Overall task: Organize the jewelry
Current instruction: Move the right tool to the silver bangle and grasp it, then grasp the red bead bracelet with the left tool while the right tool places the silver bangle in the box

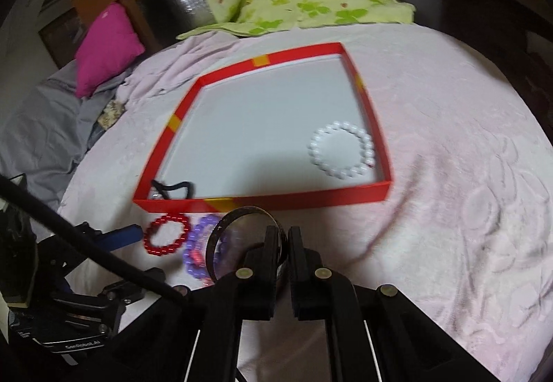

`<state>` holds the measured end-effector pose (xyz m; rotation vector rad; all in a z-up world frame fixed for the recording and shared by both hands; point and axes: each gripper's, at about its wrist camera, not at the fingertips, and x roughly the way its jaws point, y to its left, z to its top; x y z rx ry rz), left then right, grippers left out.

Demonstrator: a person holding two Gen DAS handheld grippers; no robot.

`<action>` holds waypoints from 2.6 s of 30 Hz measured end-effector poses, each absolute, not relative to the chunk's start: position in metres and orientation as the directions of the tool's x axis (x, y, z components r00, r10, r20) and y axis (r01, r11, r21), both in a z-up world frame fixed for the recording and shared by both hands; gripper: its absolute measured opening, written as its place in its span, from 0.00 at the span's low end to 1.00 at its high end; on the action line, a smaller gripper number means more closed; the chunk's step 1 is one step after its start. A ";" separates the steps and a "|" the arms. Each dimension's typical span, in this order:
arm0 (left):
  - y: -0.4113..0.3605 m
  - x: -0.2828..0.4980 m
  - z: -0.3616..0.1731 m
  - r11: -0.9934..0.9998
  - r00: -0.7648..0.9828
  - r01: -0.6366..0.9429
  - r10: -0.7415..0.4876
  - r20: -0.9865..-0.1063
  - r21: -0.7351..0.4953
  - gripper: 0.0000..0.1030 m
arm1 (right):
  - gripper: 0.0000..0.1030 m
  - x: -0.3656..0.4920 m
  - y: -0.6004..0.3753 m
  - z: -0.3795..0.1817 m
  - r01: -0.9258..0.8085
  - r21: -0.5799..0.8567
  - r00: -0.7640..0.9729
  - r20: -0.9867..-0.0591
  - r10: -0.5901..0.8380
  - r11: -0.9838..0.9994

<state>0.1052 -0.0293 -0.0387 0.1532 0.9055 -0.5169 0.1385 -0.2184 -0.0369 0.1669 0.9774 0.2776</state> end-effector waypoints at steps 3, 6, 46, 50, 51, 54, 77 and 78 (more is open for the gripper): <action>-0.037 0.104 -0.038 0.855 0.507 0.514 -0.367 -0.780 -0.069 0.57 | 0.06 0.140 -0.235 -0.041 -0.099 0.267 0.519 -0.808 0.279 0.958; -0.037 0.108 -0.041 0.861 0.514 0.508 -0.329 -0.792 -0.028 0.57 | 0.06 0.141 -0.252 -0.046 -0.057 0.284 0.510 -0.816 0.272 0.957; 0.012 0.100 -0.033 0.857 0.449 0.477 -0.428 -0.784 -0.195 0.09 | 0.06 0.135 -0.244 -0.024 -0.121 0.424 0.530 -0.737 0.420 0.897; 0.018 0.092 -0.015 0.837 0.465 0.493 -0.485 -0.741 -0.238 0.09 | 0.06 0.134 -0.231 -0.016 -0.157 0.456 0.545 -0.700 0.462 0.876; 0.020 0.091 -0.012 0.832 0.469 0.497 -0.496 -0.731 -0.246 0.09 | 0.06 0.135 -0.228 -0.015 -0.163 0.456 0.544 -0.698 0.465 0.875; 0.022 0.089 -0.006 0.826 0.477 0.503 -0.510 -0.716 -0.254 0.09 | 0.06 0.136 -0.224 -0.013 -0.160 0.406 0.550 -0.720 0.423 0.900; 0.017 0.090 0.009 0.823 0.531 0.512 -0.527 -0.663 -0.245 0.09 | 0.03 0.139 -0.233 -0.029 -0.096 0.183 0.573 -0.794 0.204 0.978; 0.016 0.090 0.013 0.821 0.541 0.516 -0.534 -0.650 -0.245 0.09 | 0.03 0.136 -0.236 -0.022 -0.100 0.209 0.592 -0.773 0.228 0.973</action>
